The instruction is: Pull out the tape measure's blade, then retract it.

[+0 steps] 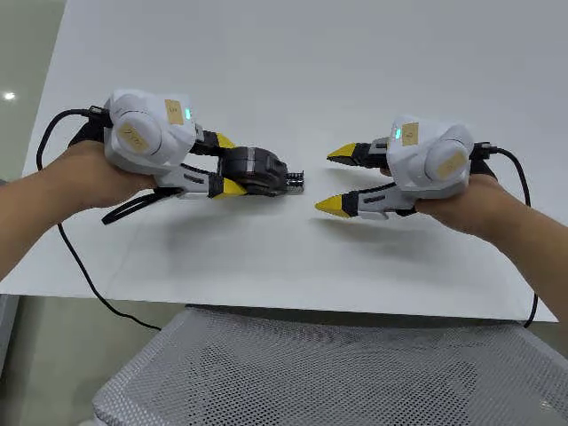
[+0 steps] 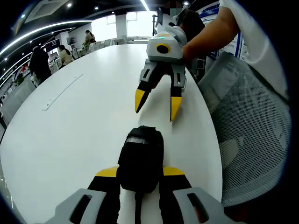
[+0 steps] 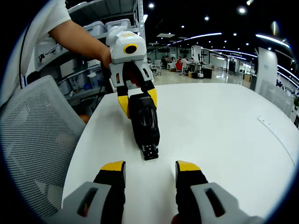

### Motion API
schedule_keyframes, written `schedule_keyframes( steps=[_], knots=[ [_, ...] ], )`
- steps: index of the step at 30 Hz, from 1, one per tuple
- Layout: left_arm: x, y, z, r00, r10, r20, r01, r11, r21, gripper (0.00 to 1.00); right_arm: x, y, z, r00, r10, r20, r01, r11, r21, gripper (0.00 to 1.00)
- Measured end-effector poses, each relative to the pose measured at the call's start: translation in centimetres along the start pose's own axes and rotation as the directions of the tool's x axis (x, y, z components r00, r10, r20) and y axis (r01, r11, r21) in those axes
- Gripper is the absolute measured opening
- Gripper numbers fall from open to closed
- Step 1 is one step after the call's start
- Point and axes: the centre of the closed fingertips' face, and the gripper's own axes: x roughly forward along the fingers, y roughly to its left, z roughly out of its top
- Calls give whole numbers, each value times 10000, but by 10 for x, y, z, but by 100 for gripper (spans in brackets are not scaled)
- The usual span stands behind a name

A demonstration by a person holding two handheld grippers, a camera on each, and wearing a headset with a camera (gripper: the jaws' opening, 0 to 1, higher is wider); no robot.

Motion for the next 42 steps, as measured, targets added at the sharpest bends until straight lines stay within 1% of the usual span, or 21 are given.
schedule_keyframes(
  steps=[7, 10, 16, 20, 22, 27, 32, 34, 36, 42],
  knots=[
    [0, 0, 0, 10000, -21, -13, 21, 10000, -27, 29, 11, 0, 4, 9998, 180, 104, -177, 9993, -337, 36],
    [0, 0, 0, 10000, -8, -39, 8, 10000, -70, 29, 15, 0, 5, 9996, 230, 135, -222, 9985, -509, 31],
    [0, 1, -1, 9999, -42, -105, 41, 10000, -76, 29, 20, 3, 4, 9993, 352, 125, -346, 9985, -423, 27],
    [1, 1, -1, 9999, -72, -124, 71, 9999, -110, 29, 25, 1, 3, 9995, 290, 148, -282, 9982, -532, 25],
    [1, 0, -1, 9999, -66, -140, 64, 9999, -105, 29, 28, 1, 5, 9991, 340, 234, -327, 9980, -539, 24],
    [1, 1, -1, 9999, -80, -149, 78, 9999, -106, 29, 33, 1, 3, 9991, 380, 197, -368, 9976, -580, 22],
    [1, 1, -1, 9998, -95, -151, 94, 9999, -103, 29, 35, -2, 2, 9991, 347, 263, -333, 9979, -548, 18],
    [1, 1, -1, 9999, -90, -147, 89, 9999, -100, 29, 36, -2, 2, 9989, 387, 270, -372, 9978, -543, 19],
    [2, 1, -1, 9999, -79, -150, 77, 9999, -86, 29, 36, -2, 2, 9987, 430, 290, -417, 9981, -451, 18],
    [2, 0, 0, 9999, -69, -155, 68, 9999, -81, 29, 39, 2, 2, 9980, 549, 321, -531, 9970, -562, 16]
  ],
)
